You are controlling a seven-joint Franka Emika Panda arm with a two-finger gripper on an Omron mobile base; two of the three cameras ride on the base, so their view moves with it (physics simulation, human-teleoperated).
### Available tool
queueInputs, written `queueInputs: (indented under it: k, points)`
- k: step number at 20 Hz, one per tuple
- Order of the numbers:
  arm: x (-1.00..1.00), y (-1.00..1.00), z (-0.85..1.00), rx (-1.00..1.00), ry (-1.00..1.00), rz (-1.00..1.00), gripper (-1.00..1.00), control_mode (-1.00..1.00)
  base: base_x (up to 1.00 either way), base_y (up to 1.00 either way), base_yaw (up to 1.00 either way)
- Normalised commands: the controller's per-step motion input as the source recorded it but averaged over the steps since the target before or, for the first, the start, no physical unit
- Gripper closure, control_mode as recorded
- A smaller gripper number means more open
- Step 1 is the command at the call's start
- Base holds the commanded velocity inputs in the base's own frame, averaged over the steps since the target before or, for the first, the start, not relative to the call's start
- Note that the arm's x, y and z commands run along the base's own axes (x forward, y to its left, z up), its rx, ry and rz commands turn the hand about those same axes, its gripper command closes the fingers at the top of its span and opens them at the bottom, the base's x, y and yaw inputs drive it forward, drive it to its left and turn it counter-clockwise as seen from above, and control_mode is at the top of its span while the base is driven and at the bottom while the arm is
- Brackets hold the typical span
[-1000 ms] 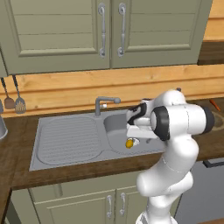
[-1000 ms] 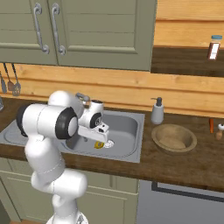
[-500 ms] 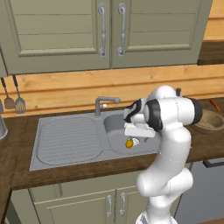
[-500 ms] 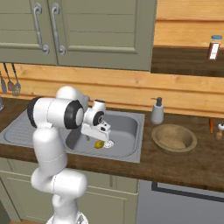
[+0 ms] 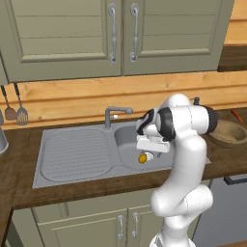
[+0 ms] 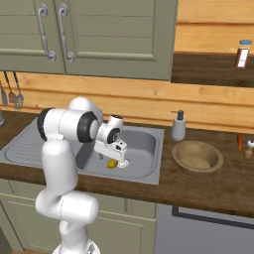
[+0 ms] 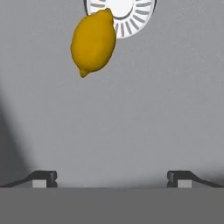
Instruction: Pick the lemon from the sink and place it in the bowl. Then pick the bowl and place it in the microwave. Then close the microwave door and press the start button.
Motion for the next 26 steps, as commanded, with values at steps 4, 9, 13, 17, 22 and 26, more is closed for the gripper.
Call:
queueInputs:
  k: [4, 9, 13, 17, 22, 26]
  points:
    - [0.24, 0.0, -0.13, 0.03, 0.0, -0.05, -1.0, -1.0, 0.0, 0.0, 0.0]
    - [0.33, 0.0, -0.16, 0.01, 0.0, -0.04, -1.0, -1.0, 0.0, 0.0, 0.0]
    - [0.38, 0.0, -0.27, 0.0, 0.0, -0.02, -1.0, -1.0, 0.0, 0.0, 0.0]
    - [0.4, 0.0, -0.29, 0.0, 0.0, -0.01, -1.0, -1.0, 0.0, 0.0, 0.0]
    - [0.27, 0.0, -0.26, 0.0, 0.0, 0.0, -1.0, -1.0, 0.0, 0.0, 0.0]
    - [0.2, 0.0, -0.27, 0.0, 0.0, 0.0, -1.0, -1.0, 0.0, 0.0, 0.0]
